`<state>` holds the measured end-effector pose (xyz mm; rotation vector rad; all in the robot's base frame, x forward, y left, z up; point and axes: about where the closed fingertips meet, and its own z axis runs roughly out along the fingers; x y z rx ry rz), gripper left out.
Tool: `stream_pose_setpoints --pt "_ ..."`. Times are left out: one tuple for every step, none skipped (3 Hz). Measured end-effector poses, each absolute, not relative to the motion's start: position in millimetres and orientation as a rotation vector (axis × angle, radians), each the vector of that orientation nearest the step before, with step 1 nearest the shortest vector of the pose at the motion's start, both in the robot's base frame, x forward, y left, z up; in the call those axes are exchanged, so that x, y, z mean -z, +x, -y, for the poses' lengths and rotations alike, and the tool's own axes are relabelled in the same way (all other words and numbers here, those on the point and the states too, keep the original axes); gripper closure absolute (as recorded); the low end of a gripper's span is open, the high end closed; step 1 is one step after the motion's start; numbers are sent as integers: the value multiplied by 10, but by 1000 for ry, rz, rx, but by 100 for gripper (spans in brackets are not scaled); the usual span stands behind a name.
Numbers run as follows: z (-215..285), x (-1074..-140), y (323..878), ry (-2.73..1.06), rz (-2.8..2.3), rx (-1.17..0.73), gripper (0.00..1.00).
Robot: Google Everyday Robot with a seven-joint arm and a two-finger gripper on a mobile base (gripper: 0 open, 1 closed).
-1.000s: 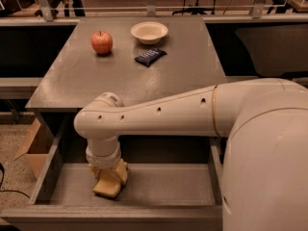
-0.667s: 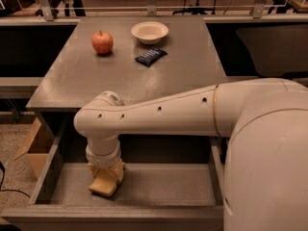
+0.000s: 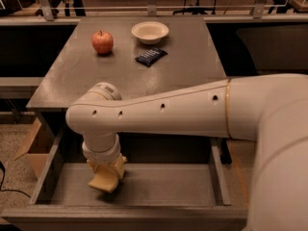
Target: Pick sponge from top drawer and place on counter
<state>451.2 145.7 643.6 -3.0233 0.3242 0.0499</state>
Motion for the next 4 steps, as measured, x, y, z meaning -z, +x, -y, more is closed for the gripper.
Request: stream_pose_setpoints --pt "-1293 -7115 4440 -3050 -310 140 100" --pt "-1292 -7115 4440 -3050 -310 140 100" --pt "-1212 -7248 4444 -3019 -355 213 100" --pt "-1056 -7512 4453 -2990 -414 309 100"
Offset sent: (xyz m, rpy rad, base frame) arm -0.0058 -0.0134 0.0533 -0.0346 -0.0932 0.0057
